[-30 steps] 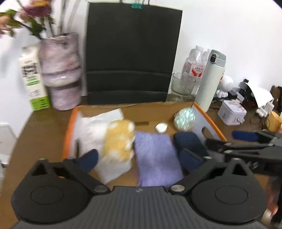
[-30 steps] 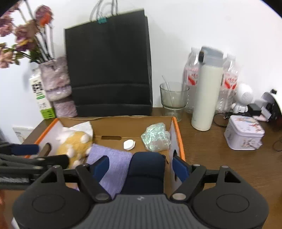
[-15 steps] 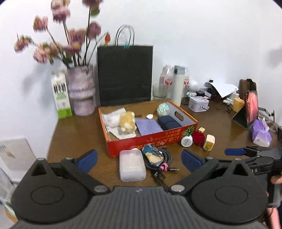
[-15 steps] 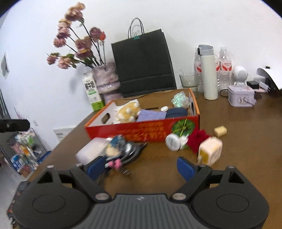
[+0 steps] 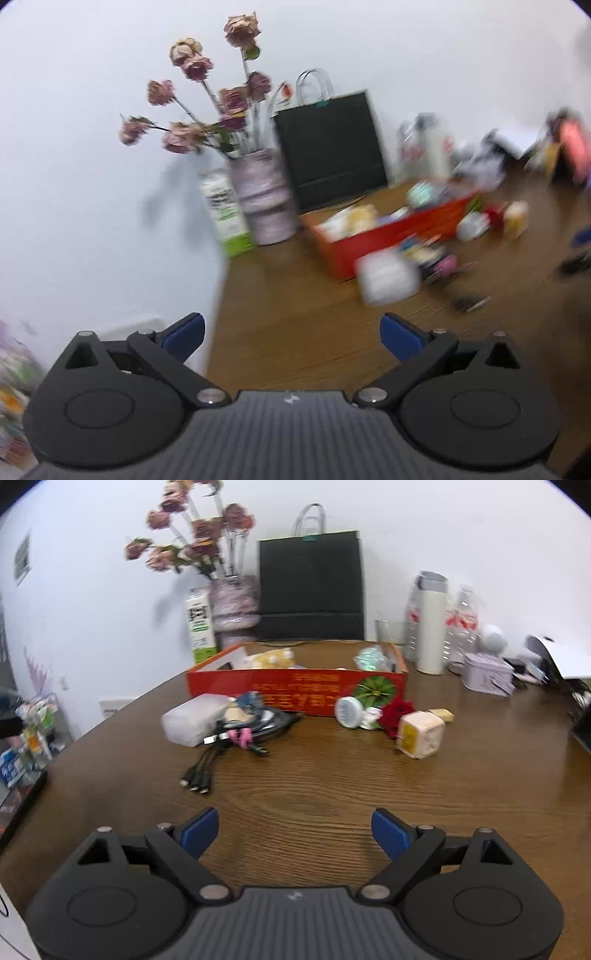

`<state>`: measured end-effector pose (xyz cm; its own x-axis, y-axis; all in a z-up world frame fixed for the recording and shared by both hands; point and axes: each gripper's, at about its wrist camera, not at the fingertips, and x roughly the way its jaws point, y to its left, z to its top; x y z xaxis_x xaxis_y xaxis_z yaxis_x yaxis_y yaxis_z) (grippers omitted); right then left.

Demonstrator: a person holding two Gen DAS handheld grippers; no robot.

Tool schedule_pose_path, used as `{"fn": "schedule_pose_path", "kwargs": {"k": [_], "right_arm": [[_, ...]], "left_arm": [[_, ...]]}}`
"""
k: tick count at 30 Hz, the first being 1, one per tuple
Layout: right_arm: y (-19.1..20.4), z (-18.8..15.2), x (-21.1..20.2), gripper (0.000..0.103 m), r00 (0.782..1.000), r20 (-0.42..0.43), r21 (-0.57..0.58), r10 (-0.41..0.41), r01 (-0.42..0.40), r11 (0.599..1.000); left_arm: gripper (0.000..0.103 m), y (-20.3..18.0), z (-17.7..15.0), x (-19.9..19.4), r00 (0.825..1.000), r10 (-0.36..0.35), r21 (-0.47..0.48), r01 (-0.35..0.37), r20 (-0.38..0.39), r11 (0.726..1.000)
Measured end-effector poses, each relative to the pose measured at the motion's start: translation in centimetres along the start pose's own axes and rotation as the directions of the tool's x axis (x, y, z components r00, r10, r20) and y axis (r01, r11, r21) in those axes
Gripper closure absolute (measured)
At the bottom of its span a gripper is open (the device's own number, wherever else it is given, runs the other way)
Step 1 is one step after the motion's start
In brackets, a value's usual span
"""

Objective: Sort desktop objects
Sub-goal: 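Withdraw both tools from the box back over the table, then grasp the white plastic container with the left tool while the right grasps the blue snack packet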

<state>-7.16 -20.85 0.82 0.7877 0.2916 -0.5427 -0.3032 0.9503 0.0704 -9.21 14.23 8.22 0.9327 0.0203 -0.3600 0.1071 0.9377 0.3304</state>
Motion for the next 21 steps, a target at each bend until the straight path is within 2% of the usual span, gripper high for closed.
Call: {"fn": "schedule_pose_path", "kwargs": {"k": [1,4,6,8,12,15,19,21], "right_arm": [[0.3,0.0,0.1,0.013,1.0,0.002,-0.002,0.005,-0.005,1.0],[1.1,0.2,0.6,0.013,1.0,-0.004,-0.004,0.016,-0.016,1.0],[1.2,0.2,0.7,0.014,1.0,-0.008,-0.011,0.017,-0.017,1.0],[1.1,0.3,0.9,0.013,1.0,-0.012,-0.013,0.011,-0.011,1.0],[0.5,0.8,1.6,0.013,1.0,-0.017,0.012,-0.005,0.005,1.0],[0.3,1.2,2.3,0.014,1.0,-0.024,0.021,-0.005,0.005,1.0],[0.7,1.5,3.1,0.014,1.0,-0.026,0.0,-0.002,0.002,1.0],[0.9,2.0,4.0,0.014,1.0,-0.027,-0.014,0.008,-0.008,1.0]], "left_arm": [[0.0,0.6,-0.4,1.0,0.999,-0.005,-0.017,0.005,-0.041,1.0],[0.0,1.9,-1.9,3.4,0.985,-0.123,-0.102,0.111,-0.12,0.988],[0.0,1.6,-2.7,4.3,0.982,-0.124,-0.089,0.112,-0.141,0.99],[0.0,1.5,-3.1,5.2,0.983,-0.122,-0.05,0.117,-0.134,0.992],[0.0,2.4,-1.9,7.3,0.983,-0.144,-0.048,0.139,-0.112,0.989],[0.0,3.1,0.3,9.0,0.992,-0.105,-0.044,0.102,-0.072,0.994],[0.0,3.0,4.0,9.4,0.995,-0.097,-0.107,0.099,0.027,0.989],[0.0,2.1,5.5,9.8,0.988,-0.153,-0.162,0.156,0.029,0.974]]}}
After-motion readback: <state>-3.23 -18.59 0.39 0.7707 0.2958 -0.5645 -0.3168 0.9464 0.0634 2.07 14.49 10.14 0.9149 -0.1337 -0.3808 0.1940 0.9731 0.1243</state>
